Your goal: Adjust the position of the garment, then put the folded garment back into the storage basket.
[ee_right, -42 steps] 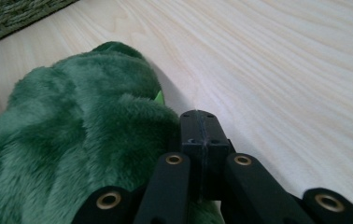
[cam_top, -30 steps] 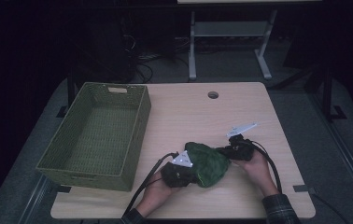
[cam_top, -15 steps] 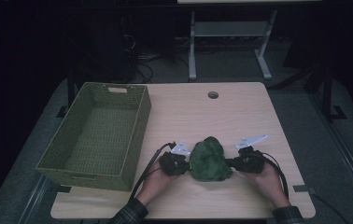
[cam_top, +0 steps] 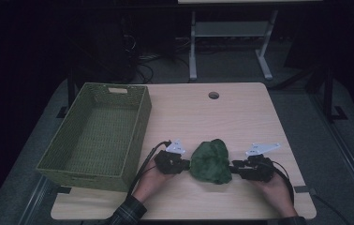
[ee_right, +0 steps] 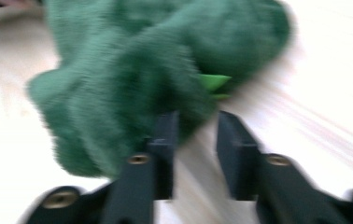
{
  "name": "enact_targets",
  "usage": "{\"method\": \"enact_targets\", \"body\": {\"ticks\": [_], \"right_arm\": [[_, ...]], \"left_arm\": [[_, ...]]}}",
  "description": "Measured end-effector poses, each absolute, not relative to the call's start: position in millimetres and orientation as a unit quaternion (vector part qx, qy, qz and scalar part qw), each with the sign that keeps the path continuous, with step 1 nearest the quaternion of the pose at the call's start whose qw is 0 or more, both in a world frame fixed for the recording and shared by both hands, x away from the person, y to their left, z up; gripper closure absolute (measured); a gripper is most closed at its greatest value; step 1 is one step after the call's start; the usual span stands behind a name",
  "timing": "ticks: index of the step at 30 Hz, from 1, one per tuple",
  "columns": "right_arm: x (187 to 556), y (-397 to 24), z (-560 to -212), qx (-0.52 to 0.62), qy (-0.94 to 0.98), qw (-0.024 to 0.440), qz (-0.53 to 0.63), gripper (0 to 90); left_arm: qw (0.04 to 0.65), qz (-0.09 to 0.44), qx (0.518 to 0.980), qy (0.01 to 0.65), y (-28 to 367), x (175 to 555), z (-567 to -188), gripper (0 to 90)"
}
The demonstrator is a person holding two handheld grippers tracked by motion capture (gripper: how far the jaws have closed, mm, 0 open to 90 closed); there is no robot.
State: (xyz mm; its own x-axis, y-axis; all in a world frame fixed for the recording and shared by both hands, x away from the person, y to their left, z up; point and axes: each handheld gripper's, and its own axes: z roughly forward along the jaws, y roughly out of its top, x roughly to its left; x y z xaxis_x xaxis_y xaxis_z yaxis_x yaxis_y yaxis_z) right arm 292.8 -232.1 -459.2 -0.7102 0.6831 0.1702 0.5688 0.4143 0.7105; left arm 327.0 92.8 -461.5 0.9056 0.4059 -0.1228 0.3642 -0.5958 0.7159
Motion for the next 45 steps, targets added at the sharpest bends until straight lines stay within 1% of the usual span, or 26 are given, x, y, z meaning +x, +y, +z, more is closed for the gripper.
{"method": "enact_targets", "body": {"ticks": [1, 2, 4, 6, 7, 8, 9, 10, 12, 13, 14, 15, 16, 18, 19, 20, 23, 24, 26, 28, 36, 39, 45], "right_arm": [[292.5, -235.8, -459.9, 0.383, 0.836, 0.082, 0.385, 53.2], [291.5, -239.8, -460.9, 0.395, 0.829, 0.092, 0.385, 49.5], [290.1, -249.7, -464.3, 0.407, 0.823, 0.101, 0.385, 44.8], [288.0, -258.9, -467.4, 0.417, 0.818, 0.115, 0.378, 35.7], [288.0, -258.9, -467.4, 0.417, 0.818, 0.115, 0.378, 35.7], [286.3, -266.5, -471.2, 0.431, 0.813, 0.126, 0.37, 25.2], [286.3, -266.5, -471.2, 0.431, 0.813, 0.126, 0.37, 25.2], [284.8, -271.5, -476.5, 0.444, 0.809, 0.141, 0.357, 17.6], [283.0, -275.0, -479.1, 0.449, 0.806, 0.158, 0.352, 13.9], [283.0, -275.0, -479.1, 0.449, 0.806, 0.158, 0.352, 13.9], [281.7, -277.3, -481.0, 0.45, 0.801, 0.165, 0.357, 12.5], [281.7, -277.3, -481.0, 0.45, 0.801, 0.165, 0.357, 12.5], [281.2, -276.1, -482.6, 0.449, 0.803, 0.177, 0.349, 9.2], [281.4, -275.7, -482.8, 0.449, 0.804, 0.177, 0.347, 8.7], [281.4, -275.7, -482.8, 0.449, 0.804, 0.177, 0.347, 8.7], [281.4, -275.7, -482.8, 0.449, 0.804, 0.177, 0.347, 8.7], [281.4, -275.7, -482.8, 0.449, 0.804, 0.176, 0.347, 8.6], [281.4, -275.7, -482.7, 0.449, 0.804, 0.176, 0.347, 8.6], [281.5, -275.8, -482.7, 0.449, 0.804, 0.177, 0.347, 8.6], [281.5, -275.8, -482.8, 0.448, 0.805, 0.176, 0.347, 8.6], [281.5, -275.8, -482.7, 0.449, 0.804, 0.176, 0.347, 8.6], [281.5, -275.8, -482.7, 0.449, 0.804, 0.176, 0.347, 8.7], [281.5, -275.8, -482.8, 0.449, 0.804, 0.176, 0.347, 8.6]], "left_arm": [[0.393, 0.026, 0.893, 0.216, 94.5, 325.7, -460.5, 77.6], [0.394, 0.025, 0.893, 0.216, 95.7, 324.4, -459.6, 74.8], [0.395, 0.025, 0.893, 0.216, 97.7, 321.9, -457.3, 69.2], [0.39, 0.026, 0.895, 0.217, 98.5, 321.2, -456.2, 59.3], [0.385, 0.027, 0.897, 0.215, 99.4, 320.9, -455.1, 59.3], [0.381, 0.023, 0.898, 0.218, 100.7, 320.7, -453.1, 52.7], [0.381, 0.023, 0.898, 0.218, 100.7, 320.7, -453.1, 51.0], [0.38, 0.023, 0.899, 0.217, 101.2, 320.4, -450.9, 49.8], [0.379, 0.023, 0.9, 0.216, 101.3, 320.2, -449.3, 46.4], [0.381, 0.024, 0.899, 0.216, 100.8, 319.8, -448.0, 46.4], [0.381, 0.027, 0.9, 0.212, 100.4, 318.9, -444.8, 42.4], [0.381, 0.027, 0.9, 0.212, 100.4, 318.9, -444.8, 40.6], [0.38, 0.026, 0.901, 0.206, 100.2, 318.5, -442.2, 38.1], [0.377, 0.029, 0.904, 0.199, 99.9, 317.9, -437.9, 33.8], [0.378, 0.029, 0.904, 0.198, 99.7, 317.5, -435.8, 33.8], [0.376, 0.033, 0.905, 0.194, 99.1, 316.9, -431.7, 28.3], [0.37, 0.036, 0.91, 0.186, 98.1, 317.6, -426.5, 24.6], [0.37, 0.037, 0.91, 0.182, 96.7, 318.7, -423.0, 24.6], [0.366, 0.036, 0.913, 0.177, 93.7, 321.6, -417.7, 20.8], [0.364, 0.035, 0.914, 0.173, 91.3, 323.5, -415.6, 19.0], [0.35, 0.037, 0.925, 0.144, 71.2, 334.0, -397.3, 17.8], [0.343, 0.038, 0.929, 0.134, 67.7, 336.7, -394.7, 17.4], [0.333, 0.022, 0.936, 0.111, 57.0, 343.5, -396.5, 16.6]]}}
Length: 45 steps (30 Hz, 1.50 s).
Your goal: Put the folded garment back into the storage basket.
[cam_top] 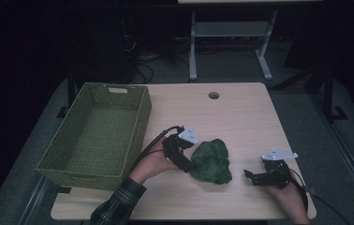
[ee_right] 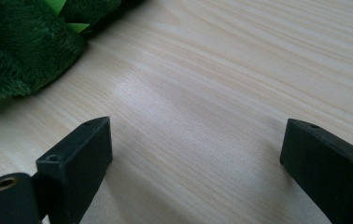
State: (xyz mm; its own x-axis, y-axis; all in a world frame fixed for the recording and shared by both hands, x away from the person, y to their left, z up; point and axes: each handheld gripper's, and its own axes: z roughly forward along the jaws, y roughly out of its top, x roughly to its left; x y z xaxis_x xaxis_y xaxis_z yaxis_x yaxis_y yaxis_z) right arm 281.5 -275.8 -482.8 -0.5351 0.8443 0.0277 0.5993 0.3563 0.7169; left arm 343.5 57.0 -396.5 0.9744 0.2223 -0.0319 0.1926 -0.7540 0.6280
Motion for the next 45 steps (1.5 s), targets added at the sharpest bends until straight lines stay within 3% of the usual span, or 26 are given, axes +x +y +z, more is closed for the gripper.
{"method": "enact_targets", "body": {"ticks": [19, 40, 42, 44, 45], "right_arm": [[281.5, -276.0, -482.8, 0.449, 0.804, 0.177, 0.347, 9.1], [281.4, -276.0, -482.7, 0.45, 0.803, 0.178, 0.347, 9.3], [281.4, -276.0, -482.7, 0.45, 0.803, 0.178, 0.347, 9.4], [281.4, -276.0, -482.8, 0.45, 0.803, 0.178, 0.347, 9.4], [281.4, -276.0, -482.8, 0.45, 0.803, 0.178, 0.347, 9.4]], "left_arm": [[0.265, -0.002, 0.963, 0.055, 23.9, 353.4, -429.0, 12.8], [0.228, 0.007, 0.972, 0.058, 12.0, 355.1, -452.6, 12.2], [0.227, 0.009, 0.972, 0.06, 11.8, 354.6, -452.6, 13.2], [0.227, 0.01, 0.972, 0.058, 12.4, 354.5, -451.0, 21.6], [0.228, 0.01, 0.972, 0.055, 13.1, 354.6, -449.7, 21.6]]}}
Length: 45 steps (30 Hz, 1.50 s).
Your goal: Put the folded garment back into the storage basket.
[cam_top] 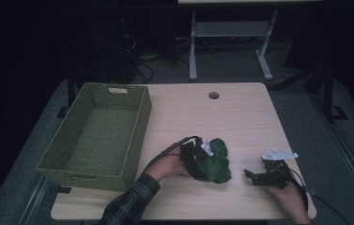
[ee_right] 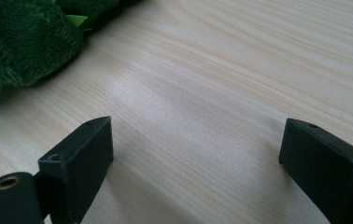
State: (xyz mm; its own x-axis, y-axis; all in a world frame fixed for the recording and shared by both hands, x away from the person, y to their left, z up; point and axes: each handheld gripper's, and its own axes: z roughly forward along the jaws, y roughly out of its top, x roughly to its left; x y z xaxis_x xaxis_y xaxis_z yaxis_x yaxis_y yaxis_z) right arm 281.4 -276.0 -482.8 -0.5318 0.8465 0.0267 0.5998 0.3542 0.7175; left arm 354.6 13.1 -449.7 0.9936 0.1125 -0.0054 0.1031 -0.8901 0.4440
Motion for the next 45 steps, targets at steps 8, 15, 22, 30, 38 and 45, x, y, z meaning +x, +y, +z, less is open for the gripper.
{"method": "enact_targets", "body": {"ticks": [8, 15, 22, 30, 38, 45], "right_arm": [[281.3, -276.0, -482.7, 0.45, 0.803, 0.178, 0.347, 9.5], [281.4, -276.0, -482.7, 0.451, 0.803, 0.178, 0.347, 9.5], [281.4, -276.1, -482.7, 0.451, 0.803, 0.178, 0.347, 9.6], [281.4, -276.0, -482.7, 0.451, 0.803, 0.177, 0.347, 9.5], [281.4, -276.0, -482.7, 0.451, 0.803, 0.178, 0.347, 9.5], [281.4, -276.0, -482.7, 0.451, 0.803, 0.178, 0.347, 9.5]], "left_arm": [[0.228, -0.001, 0.972, 0.061, 14.3, 354.5, -443.9, 60.8], [0.233, -0.01, 0.97, 0.069, 16.5, 356.4, -443.1, 66.3], [0.233, -0.015, 0.969, 0.08, 18.6, 356.7, -438.1, 65.8], [0.247, -0.018, 0.964, 0.096, 27.9, 355.0, -416.9, 65.5], [0.256, -0.02, 0.96, 0.109, 37.9, 354.8, -392.7, 65.4], [0.263, -0.018, 0.958, 0.115, 48.5, 354.9, -371.4, 65.2]]}}
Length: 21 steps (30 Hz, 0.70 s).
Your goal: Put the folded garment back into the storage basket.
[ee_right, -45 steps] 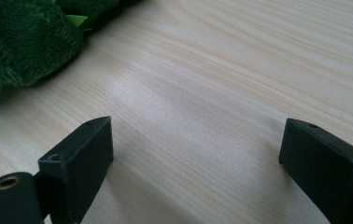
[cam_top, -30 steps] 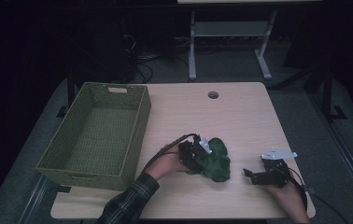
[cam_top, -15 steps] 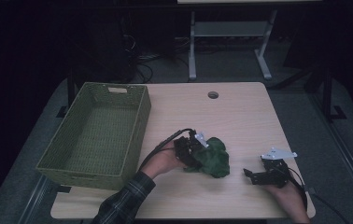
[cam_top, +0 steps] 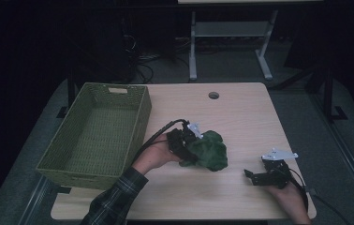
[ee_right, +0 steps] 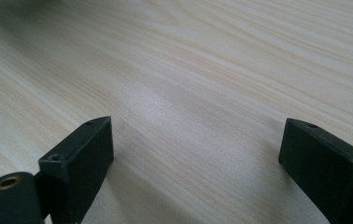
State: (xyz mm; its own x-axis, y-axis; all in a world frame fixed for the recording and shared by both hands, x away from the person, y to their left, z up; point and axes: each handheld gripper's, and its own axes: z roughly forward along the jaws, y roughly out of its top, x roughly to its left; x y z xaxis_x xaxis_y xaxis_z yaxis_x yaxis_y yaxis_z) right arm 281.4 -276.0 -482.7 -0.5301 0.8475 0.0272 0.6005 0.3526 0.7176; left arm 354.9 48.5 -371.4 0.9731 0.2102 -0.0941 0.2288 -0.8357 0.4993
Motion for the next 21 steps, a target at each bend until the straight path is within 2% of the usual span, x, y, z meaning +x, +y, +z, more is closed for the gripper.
{"method": "enact_targets", "body": {"ticks": [21], "right_arm": [[281.4, -276.0, -482.6, 0.451, 0.803, 0.178, 0.347, 9.5]], "left_arm": [[0.27, 0.016, 0.949, 0.162, 108.2, 361.9, -320.5, 65.0]]}}
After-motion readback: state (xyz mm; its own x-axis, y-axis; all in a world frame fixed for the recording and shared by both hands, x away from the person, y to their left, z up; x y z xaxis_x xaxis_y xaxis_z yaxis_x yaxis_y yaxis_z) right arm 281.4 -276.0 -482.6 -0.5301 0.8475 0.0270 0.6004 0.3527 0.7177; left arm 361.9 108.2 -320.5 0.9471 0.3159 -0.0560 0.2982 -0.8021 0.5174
